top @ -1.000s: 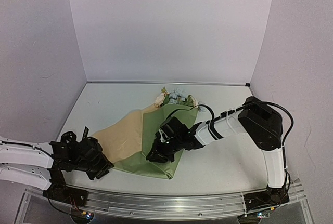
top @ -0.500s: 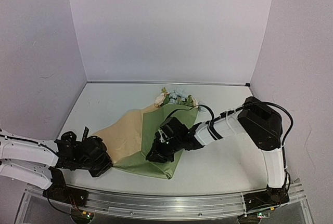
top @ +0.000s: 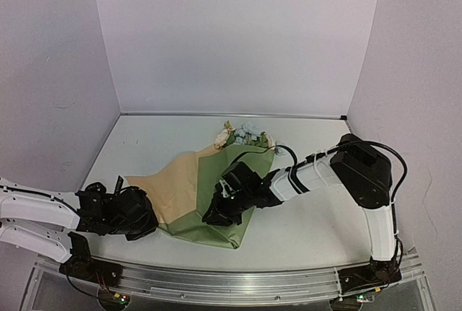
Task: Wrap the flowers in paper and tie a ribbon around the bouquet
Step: Pick up the two-thirds-folded wrapping paper from the center of the board, then fold the 2/3-folded wrapping paper at the center of the board.
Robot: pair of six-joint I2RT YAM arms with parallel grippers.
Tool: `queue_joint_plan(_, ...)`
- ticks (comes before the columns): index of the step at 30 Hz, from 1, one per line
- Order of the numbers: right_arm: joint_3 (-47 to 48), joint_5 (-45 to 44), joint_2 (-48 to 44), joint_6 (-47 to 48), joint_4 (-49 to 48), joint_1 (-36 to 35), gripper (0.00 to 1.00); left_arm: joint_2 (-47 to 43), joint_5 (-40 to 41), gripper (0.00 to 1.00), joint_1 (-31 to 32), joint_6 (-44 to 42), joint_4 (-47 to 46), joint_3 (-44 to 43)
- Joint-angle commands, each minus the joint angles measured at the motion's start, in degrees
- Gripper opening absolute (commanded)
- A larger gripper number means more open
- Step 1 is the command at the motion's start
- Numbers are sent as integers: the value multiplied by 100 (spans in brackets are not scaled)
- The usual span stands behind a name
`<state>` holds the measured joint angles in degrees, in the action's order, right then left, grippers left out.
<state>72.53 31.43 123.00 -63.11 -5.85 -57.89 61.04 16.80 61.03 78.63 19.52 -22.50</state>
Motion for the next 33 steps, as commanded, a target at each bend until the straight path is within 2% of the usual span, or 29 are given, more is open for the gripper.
queue_joint_plan(1,62,232,-375,-11,429,-75,17,-56,222,0,40,-242,-45,-232)
queue_joint_plan(10,363,585,-192,-79,545,-302,17,-52,210,0,58,-391,-97,-280)
queue_joint_plan(25,587,635,505,-166,575,-473,16,-187,299,0,123,-785,-9,-536)
queue_joint_plan(33,482,528,645,-80,576,-505,15,-596,193,0,194,-1774,-519,-715)
